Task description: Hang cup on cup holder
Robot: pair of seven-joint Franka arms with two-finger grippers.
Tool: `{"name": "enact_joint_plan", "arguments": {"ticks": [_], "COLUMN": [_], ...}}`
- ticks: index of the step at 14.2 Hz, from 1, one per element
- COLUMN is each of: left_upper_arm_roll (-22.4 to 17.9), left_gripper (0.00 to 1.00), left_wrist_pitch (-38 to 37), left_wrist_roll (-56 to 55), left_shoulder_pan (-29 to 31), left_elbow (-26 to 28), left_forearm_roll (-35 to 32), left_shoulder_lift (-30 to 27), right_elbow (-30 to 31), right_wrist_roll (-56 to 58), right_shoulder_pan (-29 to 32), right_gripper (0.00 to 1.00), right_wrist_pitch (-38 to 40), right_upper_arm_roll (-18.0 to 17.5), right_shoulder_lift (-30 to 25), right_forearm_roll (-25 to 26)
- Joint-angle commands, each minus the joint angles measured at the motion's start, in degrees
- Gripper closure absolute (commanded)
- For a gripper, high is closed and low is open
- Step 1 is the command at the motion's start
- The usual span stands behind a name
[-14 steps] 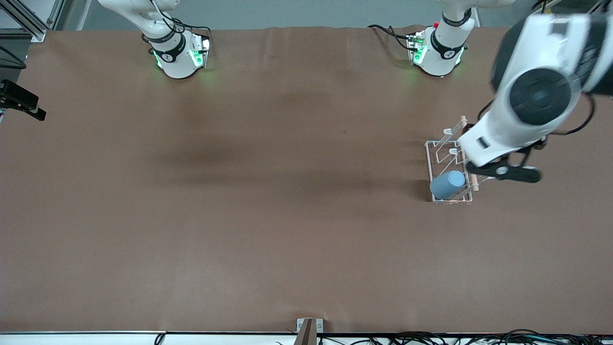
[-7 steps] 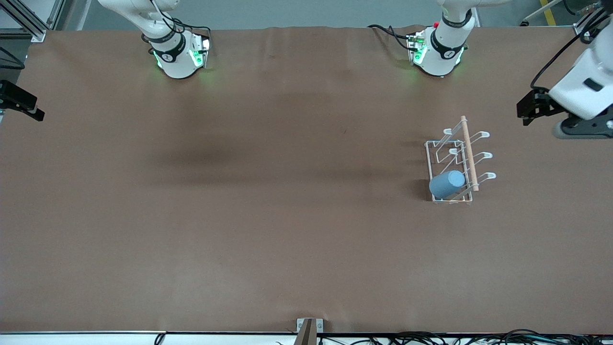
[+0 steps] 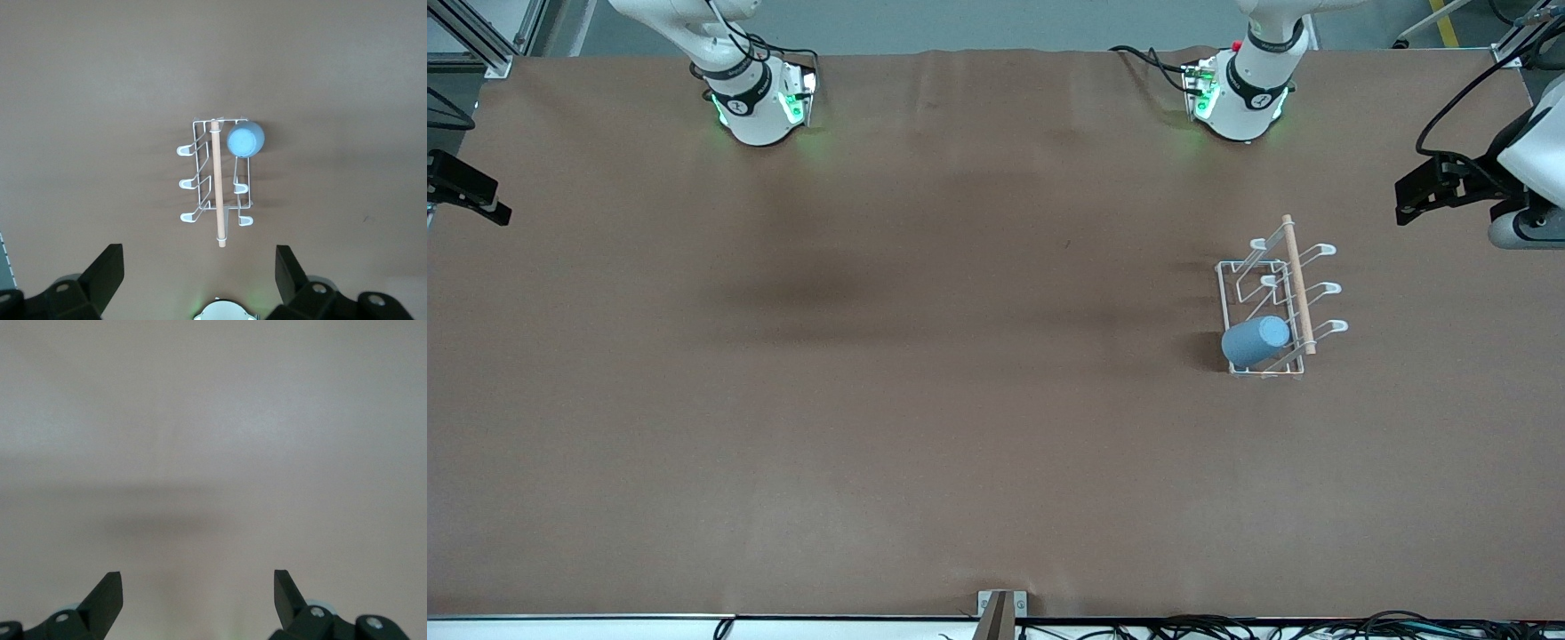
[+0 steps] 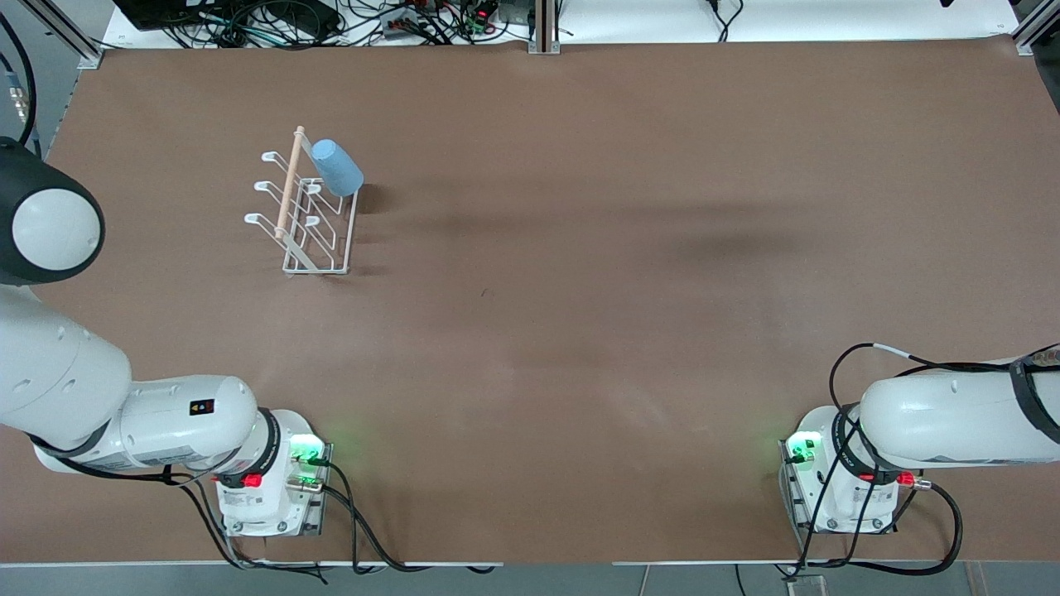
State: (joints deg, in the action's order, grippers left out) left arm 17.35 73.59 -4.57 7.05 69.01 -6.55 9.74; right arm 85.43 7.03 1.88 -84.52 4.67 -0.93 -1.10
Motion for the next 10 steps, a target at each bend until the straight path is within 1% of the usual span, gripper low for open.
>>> {"name": "enact_joint_plan", "arguments": {"ticks": [1, 2, 3, 7, 8, 10], "left_upper_arm_roll": [-5.4, -8.0, -10.4, -14.4, -14.4, -14.5], "left_gripper": [0.0, 0.0, 0.0, 0.0, 0.0, 0.0], "left_wrist_pitch": [3.7, 5.2, 5.8, 11.9, 12.1, 12.3], "left_wrist_roll": [-0.1, -0.2, -0.3, 0.1, 0.3, 1.2], "left_shoulder_pan": [-1.2, -3.6, -5.3, -7.4, -7.3, -7.1], "left_elbow": [4.6, 8.5, 12.1, 23.3, 24.8, 27.0], "left_forearm_roll": [3.6, 5.1, 5.2, 6.5, 7.9, 8.7], "left_shoulder_lift": [-4.7, -6.9, -9.8, -16.7, -17.4, -18.8], "right_elbow": [1.1, 1.1, 1.1, 1.1, 1.1, 1.1], "right_wrist_roll": [-1.0, -1.1, -1.1, -1.1, -1.1, -1.1], "right_shoulder_pan": [0.1, 0.1, 0.1, 0.1, 0.0, 0.0], "right_gripper": [0.0, 0.0, 0.0, 0.0, 0.0, 0.0], "right_wrist_pitch": [-0.6, -0.6, -0.5, -0.5, -0.5, -0.5], "right_upper_arm_roll": [-0.5, -0.6, -0.6, -0.6, -0.7, -0.7], "right_shoulder_lift": [-0.7, -0.7, -0.7, -0.7, -0.7, -0.7], "right_forearm_roll": [0.8, 0.8, 0.8, 0.8, 0.8, 0.8]}}
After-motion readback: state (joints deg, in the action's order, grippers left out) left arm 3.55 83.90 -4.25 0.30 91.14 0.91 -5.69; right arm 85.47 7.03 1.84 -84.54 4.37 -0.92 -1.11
